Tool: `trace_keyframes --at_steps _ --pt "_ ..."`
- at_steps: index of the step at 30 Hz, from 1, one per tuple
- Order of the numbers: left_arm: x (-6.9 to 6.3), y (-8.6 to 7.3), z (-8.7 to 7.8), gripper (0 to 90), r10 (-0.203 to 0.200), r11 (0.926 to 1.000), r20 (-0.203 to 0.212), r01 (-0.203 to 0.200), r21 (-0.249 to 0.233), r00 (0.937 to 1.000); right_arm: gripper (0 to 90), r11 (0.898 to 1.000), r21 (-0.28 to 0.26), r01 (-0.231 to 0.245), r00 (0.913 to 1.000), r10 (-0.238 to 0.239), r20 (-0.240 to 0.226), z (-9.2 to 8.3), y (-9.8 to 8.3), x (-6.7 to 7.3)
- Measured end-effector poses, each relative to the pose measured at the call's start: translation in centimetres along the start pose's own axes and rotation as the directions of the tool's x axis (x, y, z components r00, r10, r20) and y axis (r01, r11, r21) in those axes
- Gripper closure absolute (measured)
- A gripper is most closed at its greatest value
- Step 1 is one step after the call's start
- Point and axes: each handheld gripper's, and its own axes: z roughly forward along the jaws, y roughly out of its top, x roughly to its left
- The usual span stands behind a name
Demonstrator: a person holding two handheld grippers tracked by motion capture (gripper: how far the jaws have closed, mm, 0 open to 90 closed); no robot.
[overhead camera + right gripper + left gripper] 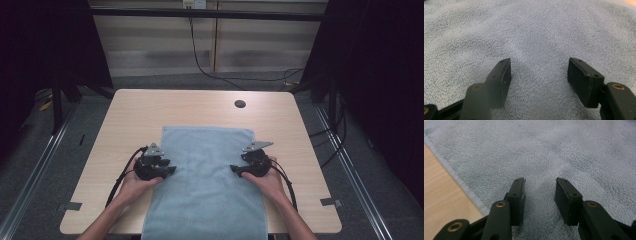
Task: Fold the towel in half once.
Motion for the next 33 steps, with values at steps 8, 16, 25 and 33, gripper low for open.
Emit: trace_keyframes --at_steps 8,16,25,33 --pt "-1.7 -1.7 -1.6 61.4 -0.011 0.9999 0.024 0.012 -0.01 0.9996 36.7 1.0 -0.01 0.027 0.999 -0.028 -0.036 -1.5 -1.6 1.2" --pt "-3.4 -3.1 -3.0 61.5 -0.054 0.9985 0.073 0.054 -0.005 0.9959 36.6 0.997 0.016 0.071 0.9958 -0.069 -0.06 -3.0 -3.0 2.9" --pt "-4.6 -3.9 -4.4 61.9 -0.066 0.9978 0.103 0.066 0.005 0.9925 38.8 0.999 0.037 0.036 0.9879 -0.03 -0.152 -4.5 -3.6 3.8" --pt "-1.2 -0.5 -3.0 54.1 -0.081 0.9938 0.071 0.086 -0.071 0.9942 38.3 0.996 -0.029 -0.079 0.9946 0.076 -0.071 -3.4 -0.6 -2.0"
